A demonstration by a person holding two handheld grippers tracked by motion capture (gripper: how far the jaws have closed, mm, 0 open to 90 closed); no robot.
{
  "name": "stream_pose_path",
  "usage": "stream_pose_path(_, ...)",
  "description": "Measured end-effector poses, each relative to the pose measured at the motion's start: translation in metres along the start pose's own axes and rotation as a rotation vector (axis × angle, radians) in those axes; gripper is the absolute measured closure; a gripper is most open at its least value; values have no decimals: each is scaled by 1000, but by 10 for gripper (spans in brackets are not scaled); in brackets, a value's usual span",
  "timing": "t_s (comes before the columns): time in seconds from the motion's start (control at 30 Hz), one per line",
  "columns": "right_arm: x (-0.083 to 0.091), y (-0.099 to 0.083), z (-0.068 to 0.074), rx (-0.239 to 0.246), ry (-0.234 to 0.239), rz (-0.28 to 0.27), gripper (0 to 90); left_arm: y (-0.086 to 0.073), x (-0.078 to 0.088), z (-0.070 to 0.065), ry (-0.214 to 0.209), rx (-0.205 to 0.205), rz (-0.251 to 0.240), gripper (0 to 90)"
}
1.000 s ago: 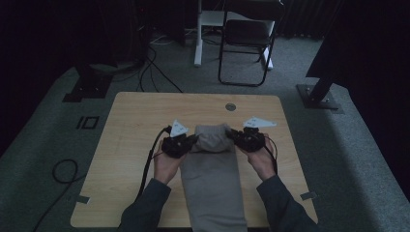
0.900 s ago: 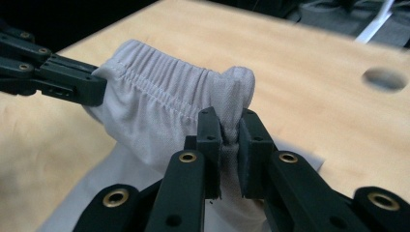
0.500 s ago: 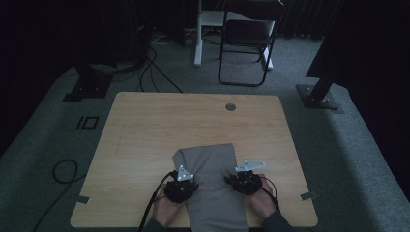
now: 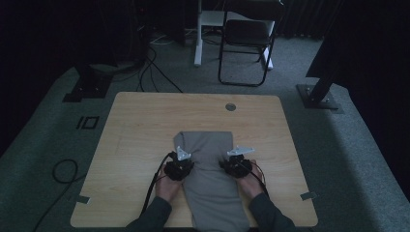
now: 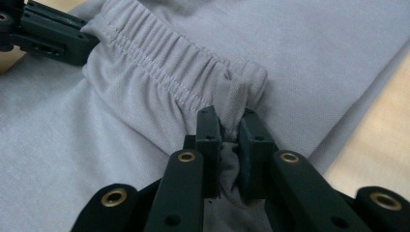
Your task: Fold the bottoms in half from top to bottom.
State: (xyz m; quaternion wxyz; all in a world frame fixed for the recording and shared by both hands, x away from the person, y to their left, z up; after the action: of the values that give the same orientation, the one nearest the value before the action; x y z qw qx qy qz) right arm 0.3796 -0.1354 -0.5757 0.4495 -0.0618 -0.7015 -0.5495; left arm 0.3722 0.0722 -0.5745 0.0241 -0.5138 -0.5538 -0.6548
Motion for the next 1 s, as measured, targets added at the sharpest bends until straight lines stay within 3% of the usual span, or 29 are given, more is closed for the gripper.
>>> stream_pose_path(0.17, -22, 21, -15, -39, -20, -13, 818, 22, -17, 20, 68, -30, 9, 860)
stream_pose_path(0.5, -55, 55, -45, -106, -87, 6, 818, 58, -45, 45, 116, 29, 18, 858)
stream_pose_path(0.6, -58, 61, -49, -116, -92, 25, 821, 63, -47, 49, 103, 53, 31, 857)
stream_pose_path(0.73, -47, 72, -52, -117, -78, -5, 824, 76, -33, 49, 74, 37, -9, 860)
stream_pose_path(1.0, 12, 114, -55, -87, -88, -177, 826, 120, 22, 33, 39, -20, -169, 864)
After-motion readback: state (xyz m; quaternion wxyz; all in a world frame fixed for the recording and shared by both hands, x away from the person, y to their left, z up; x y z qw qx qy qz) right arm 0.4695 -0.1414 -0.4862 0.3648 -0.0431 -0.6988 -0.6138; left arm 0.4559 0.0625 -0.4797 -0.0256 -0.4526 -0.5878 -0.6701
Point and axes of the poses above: each handheld gripper's, and its own axes: x roughly backward along the jaws, y roughly out of its top, z roughly to its left, the point moved 4 cm from there along -x, roughly forward along the jaws, and after that the axes turned 8 degrees about -y, right-handed, at the moved point
